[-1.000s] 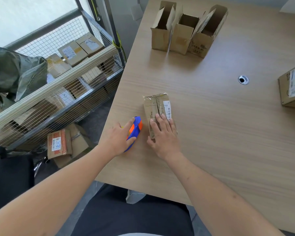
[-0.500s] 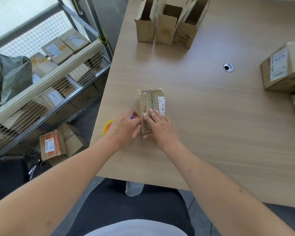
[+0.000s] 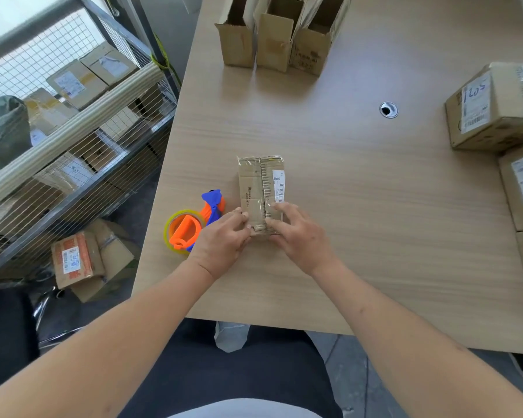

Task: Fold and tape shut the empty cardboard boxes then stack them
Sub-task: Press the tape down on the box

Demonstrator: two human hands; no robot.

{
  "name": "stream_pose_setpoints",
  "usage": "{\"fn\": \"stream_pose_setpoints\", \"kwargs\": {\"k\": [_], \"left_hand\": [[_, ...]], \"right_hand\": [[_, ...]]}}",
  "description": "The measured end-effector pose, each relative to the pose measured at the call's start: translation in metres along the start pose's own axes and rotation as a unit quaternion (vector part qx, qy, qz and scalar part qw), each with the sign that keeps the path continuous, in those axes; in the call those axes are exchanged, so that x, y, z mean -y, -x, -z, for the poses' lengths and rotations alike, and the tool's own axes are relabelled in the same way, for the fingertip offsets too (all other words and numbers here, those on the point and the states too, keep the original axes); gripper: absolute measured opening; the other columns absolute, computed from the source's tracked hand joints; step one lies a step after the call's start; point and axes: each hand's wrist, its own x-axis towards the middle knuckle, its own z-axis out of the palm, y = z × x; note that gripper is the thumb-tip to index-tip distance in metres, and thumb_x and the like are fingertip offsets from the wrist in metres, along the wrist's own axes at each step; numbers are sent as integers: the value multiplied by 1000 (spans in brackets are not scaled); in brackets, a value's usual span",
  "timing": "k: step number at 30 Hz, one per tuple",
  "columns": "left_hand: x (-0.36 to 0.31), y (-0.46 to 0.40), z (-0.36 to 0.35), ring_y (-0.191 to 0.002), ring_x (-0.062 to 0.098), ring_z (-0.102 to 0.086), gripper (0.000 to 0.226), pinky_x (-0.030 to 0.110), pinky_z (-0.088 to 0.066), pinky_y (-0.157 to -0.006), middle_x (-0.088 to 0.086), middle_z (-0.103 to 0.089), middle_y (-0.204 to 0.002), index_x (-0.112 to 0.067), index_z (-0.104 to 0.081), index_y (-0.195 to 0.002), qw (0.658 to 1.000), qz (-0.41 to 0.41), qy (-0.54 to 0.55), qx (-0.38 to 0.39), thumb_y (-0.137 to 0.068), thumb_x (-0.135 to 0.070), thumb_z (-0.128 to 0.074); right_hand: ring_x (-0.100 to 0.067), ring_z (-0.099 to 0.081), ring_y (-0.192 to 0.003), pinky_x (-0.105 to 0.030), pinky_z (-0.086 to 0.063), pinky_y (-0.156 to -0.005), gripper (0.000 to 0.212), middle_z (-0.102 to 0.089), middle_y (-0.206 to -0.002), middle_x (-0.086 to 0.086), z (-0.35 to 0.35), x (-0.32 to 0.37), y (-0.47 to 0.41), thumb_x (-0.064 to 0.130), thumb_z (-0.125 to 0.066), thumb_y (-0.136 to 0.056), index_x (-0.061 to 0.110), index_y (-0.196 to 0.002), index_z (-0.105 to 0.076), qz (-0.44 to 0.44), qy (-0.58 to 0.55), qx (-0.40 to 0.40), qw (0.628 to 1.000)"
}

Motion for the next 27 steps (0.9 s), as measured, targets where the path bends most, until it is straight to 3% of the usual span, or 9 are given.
{"fn": "stream_pose_setpoints", "kwargs": {"k": [2,4,6,9,11,15,20,23,27], "left_hand": [[1,2,-8,-110,38,-70,10,40,-62,-86,18,-72,-110,-2,-76,-90,999,-23,-23,-1,-89,-3,-66],[0,6,-14,-113,40,-69,14,43,-61,-87,21,-71,-115,2,-75,-96,999,-28,-40,1,-91,1,-63],[-4,9,-18,-115,41,-68,18,45,-61,-89,22,-71,-118,4,-74,-100,999,-23,-44,-10,-95,1,-57],[-7,13,-20,-122,38,-65,18,42,-56,-99,21,-69,-125,3,-74,-106,999,-21,-40,-23,-96,2,-59],[-2,19,-20,-126,36,-62,24,40,-52,-104,20,-66,-132,3,-73,-113,999,-26,-26,-20,-93,5,-61],[7,30,-18,-133,31,-58,49,41,-56,-101,14,-56,-147,-1,-67,-131,999,-13,39,7,-85,13,-57],[2,21,-19,-124,30,-64,48,40,-60,-92,12,-65,-137,-6,-74,-123,998,20,53,-4,-81,13,-61],[1,21,-19,-125,32,-63,47,42,-60,-91,11,-67,-135,-7,-75,-121,998,26,51,-2,-80,16,-68],[-11,9,-18,-126,37,-62,42,42,-60,-92,11,-70,-129,-7,-77,-115,999,-20,16,29,-78,13,-73]], "right_hand": [[-28,-61,-92,-43,-54,-74,12,-65,-105,-1,8,-10,10,24,-82,-81,19,-86,-72,10,33,-39,999],[-26,-56,-74,-40,-51,-59,18,-60,-85,2,6,-10,14,24,-75,-86,16,-73,-65,-10,40,-63,997],[-25,-55,-69,-39,-50,-51,21,-58,-81,2,-4,-4,18,23,-67,-92,15,-74,-62,-53,-2,-65,996],[-22,-61,-72,-39,-55,-59,21,-62,-88,2,-15,-4,26,33,-63,-95,15,-86,-70,-131,-102,-65,984],[-16,-65,-76,-39,-57,-68,12,-67,-91,1,-13,-7,30,24,-76,-89,14,-96,-78,-162,-173,-89,967],[-12,-73,-82,-38,-60,-78,26,-78,-95,1,-9,-5,33,18,-87,-78,14,-103,-80,-216,-216,-121,944],[-12,-74,-88,-35,-59,-82,38,-79,-97,4,-16,12,34,28,-86,-79,24,-116,-77,-347,-188,-143,908],[-18,-70,-80,-42,-59,-76,39,-74,-94,3,-19,18,36,26,-82,-85,20,-123,-74,-327,-184,-129,918],[-17,-65,-81,-38,-58,-80,59,-61,-101,0,-10,16,36,26,-86,-80,9,-133,-65,-333,-189,-108,917]]}}
